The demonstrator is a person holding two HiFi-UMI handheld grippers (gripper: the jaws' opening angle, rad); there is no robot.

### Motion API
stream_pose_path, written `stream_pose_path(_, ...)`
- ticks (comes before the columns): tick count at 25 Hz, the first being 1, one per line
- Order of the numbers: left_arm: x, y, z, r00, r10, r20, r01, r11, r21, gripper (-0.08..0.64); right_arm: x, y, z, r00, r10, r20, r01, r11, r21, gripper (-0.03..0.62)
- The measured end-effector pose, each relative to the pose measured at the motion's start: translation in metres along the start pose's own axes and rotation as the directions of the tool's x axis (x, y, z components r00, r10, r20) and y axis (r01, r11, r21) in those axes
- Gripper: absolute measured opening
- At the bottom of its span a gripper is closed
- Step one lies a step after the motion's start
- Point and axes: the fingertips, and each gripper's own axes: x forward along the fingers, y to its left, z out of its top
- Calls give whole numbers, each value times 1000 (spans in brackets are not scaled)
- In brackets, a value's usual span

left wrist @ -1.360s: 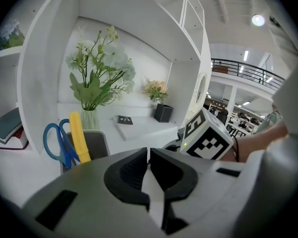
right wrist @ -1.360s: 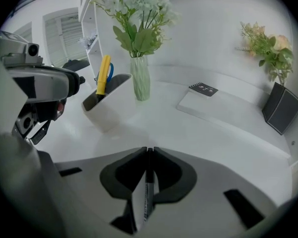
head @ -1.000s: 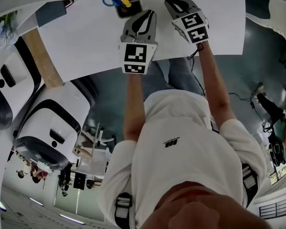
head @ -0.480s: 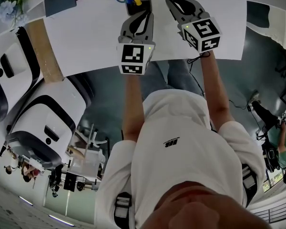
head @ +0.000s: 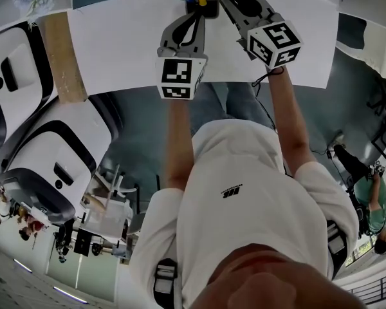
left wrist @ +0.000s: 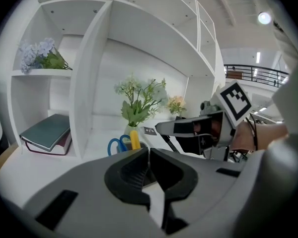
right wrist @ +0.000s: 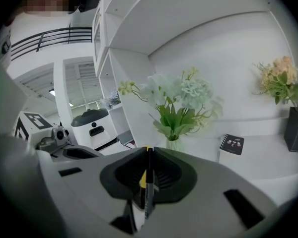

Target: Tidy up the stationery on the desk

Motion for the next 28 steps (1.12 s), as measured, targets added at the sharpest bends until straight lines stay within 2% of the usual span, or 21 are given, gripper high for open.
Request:
stream_pose_path(15, -12, 28, 3, 999, 32, 9, -32, 999, -21, 0, 36, 22, 28, 989, 80, 123, -87, 995, 56, 29)
stream_pose_path(24, -10, 36, 3, 999, 33, 8, -33, 999, -27, 0, 47, 28, 43, 953, 124, 278, -137, 990, 29, 29)
stream_pose_path(28, -9, 37, 2, 999, 32, 5, -31, 999, -26, 0, 47, 26, 39, 941, 137, 308, -145, 989, 3, 29)
